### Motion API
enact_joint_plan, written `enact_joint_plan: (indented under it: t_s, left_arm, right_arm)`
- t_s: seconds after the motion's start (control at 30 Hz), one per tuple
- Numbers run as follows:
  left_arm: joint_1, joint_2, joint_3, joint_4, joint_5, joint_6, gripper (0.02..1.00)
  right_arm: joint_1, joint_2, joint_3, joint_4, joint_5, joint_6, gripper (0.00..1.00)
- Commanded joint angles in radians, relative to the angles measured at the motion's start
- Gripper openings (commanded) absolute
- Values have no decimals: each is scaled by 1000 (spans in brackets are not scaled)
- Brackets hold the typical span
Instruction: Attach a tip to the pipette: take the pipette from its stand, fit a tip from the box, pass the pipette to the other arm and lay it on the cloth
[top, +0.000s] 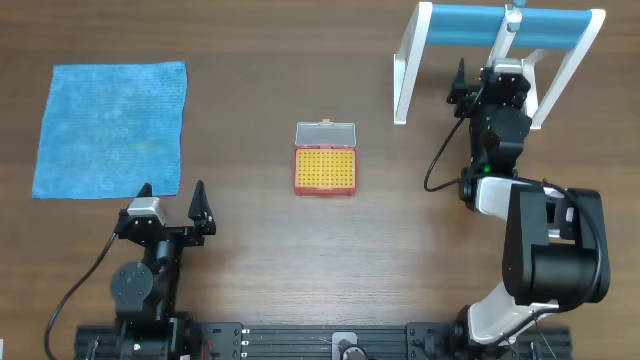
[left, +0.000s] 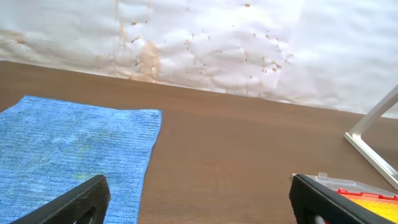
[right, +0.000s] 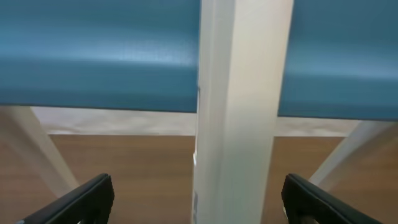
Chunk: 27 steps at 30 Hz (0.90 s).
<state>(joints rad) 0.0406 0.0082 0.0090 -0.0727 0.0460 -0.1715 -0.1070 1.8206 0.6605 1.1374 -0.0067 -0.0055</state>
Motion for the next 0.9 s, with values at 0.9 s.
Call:
enact_joint_plan:
  t_s: [0.9]
  left_arm:
    - [5, -5, -3, -2, 12, 16, 936]
  right_arm:
    - [-11, -4, 119, -183, -65, 12, 790]
